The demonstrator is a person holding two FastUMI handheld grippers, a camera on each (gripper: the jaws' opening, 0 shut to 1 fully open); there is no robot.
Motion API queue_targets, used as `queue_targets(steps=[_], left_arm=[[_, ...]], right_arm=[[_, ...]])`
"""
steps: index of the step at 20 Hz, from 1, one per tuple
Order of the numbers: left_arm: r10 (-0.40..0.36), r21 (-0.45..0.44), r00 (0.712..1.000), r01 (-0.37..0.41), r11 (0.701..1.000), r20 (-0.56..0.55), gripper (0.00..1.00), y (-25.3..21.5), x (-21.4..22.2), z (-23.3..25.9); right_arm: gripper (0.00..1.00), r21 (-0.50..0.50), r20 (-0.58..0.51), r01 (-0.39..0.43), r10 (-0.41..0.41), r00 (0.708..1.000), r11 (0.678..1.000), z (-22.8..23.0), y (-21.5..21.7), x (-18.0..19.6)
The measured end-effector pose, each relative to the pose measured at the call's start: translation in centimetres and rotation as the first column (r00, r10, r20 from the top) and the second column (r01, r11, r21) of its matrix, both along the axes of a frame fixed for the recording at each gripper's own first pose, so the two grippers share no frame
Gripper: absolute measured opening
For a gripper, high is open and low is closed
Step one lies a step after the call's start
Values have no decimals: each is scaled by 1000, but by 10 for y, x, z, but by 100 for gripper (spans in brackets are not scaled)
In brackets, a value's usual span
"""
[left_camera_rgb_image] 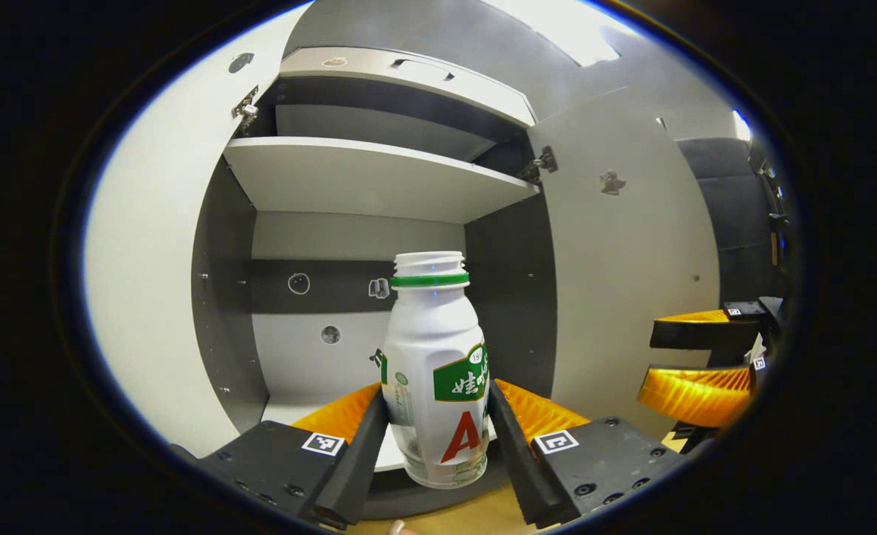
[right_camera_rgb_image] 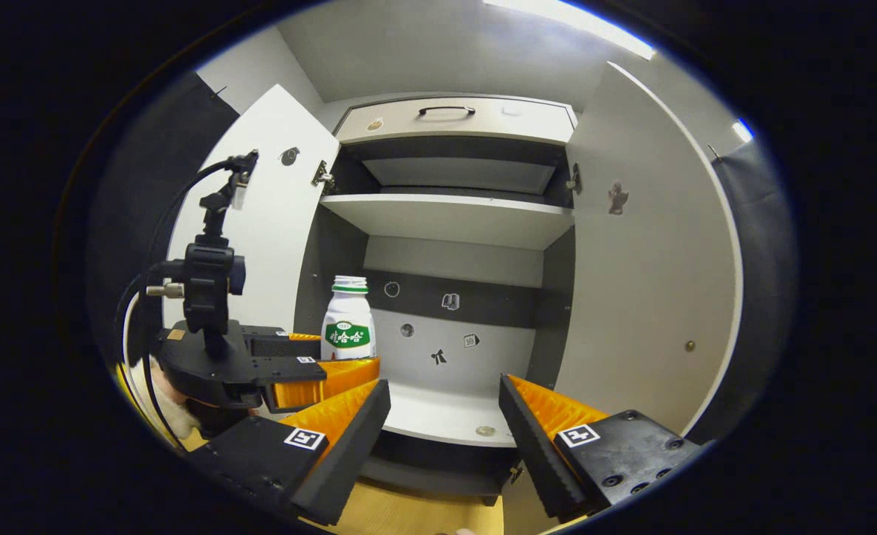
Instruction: Grasp the bottle in the cabinet with the left hand and place it on the coaster, then close the right door with the right hand and the left door with the left hand.
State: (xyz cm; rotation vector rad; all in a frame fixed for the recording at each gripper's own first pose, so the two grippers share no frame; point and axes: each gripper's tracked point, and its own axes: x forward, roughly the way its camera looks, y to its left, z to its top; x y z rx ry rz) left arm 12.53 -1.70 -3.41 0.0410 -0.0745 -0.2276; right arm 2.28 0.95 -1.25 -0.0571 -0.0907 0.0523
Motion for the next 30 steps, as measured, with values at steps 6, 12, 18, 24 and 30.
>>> queue_targets(steps=[6,12,18,24,30], left_arm=[[-67,-7,998,67,998,-21,78,-20,-52,-34],[-79,-47,994,75,996,-79,78,-41,-89,-90],[-51,-199,991,26,980,-122,78,-66,-122,-152],[-1,-150,985,-26,988,-173,78,-95,-146,-246],[18,-155,979,-51,987,-205,78,-113,-163,-324]], right_arm=[[98,-29,1,144,-144,990,989,-3,-23,-42],[97,-3,-1,183,-183,983,983,-11,-47,-65],[98,13,-22,107,-107,994,994,-35,-64,-75],[98,-19,-67,26,-28,997,999,-89,-70,-90],[98,1,-141,-45,44,989,999,-151,-60,-107]])
